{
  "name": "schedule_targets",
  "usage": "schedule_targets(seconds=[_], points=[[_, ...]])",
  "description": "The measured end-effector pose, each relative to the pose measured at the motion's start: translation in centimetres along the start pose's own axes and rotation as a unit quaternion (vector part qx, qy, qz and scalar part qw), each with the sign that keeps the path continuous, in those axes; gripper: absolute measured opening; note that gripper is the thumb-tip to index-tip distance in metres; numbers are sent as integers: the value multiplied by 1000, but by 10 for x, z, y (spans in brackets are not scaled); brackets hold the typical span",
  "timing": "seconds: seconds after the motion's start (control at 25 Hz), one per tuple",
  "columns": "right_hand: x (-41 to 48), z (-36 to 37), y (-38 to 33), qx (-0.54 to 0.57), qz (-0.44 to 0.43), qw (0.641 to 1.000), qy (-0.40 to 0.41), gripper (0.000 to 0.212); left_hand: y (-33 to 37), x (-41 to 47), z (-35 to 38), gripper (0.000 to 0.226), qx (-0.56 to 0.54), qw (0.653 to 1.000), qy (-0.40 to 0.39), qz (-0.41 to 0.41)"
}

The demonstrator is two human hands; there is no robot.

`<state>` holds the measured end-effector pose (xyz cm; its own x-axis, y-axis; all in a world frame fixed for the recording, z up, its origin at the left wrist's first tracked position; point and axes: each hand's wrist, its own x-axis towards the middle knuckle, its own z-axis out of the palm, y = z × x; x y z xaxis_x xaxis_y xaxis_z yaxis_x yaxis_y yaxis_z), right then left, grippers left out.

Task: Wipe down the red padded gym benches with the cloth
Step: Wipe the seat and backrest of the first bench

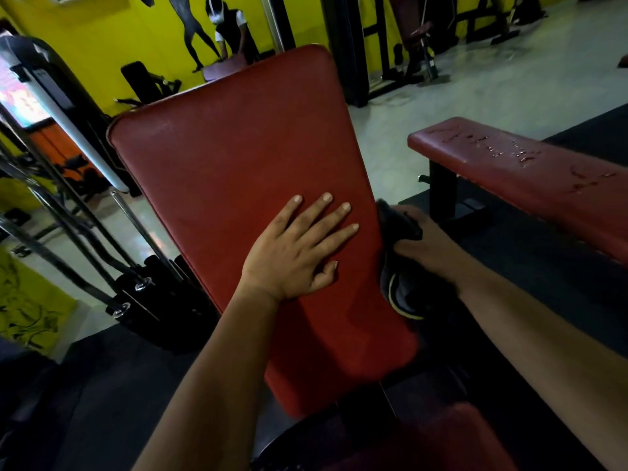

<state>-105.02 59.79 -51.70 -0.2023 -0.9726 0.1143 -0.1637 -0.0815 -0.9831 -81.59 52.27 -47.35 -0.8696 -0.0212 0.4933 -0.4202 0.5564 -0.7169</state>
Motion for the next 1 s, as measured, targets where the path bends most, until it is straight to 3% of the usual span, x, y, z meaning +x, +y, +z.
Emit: schedule_targets(seconds=[0.2,0.32,0.44,0.6,0.84,1.0], points=[[-20,7,44,-54,120,991,-3,48,0,0,0,58,-1,1000,-1,-2],[-3,6,15,-19,66,998,9,53,0,0,0,59,3,1000,-3,-4],[21,4,-36,11,-1,999,44,44,0,-2,-1,66,30,999,-15,-12],[29,8,-68,28,-95,991,88,45,3,-4,-7,81,78,994,-15,-77],[3,18,-14,22,-33,997,70,46,5,-3,-9,96,69,986,-33,-149],[25,12,-49,23,-53,995,81,38,6,-1,-10,93,58,985,-51,-154]])
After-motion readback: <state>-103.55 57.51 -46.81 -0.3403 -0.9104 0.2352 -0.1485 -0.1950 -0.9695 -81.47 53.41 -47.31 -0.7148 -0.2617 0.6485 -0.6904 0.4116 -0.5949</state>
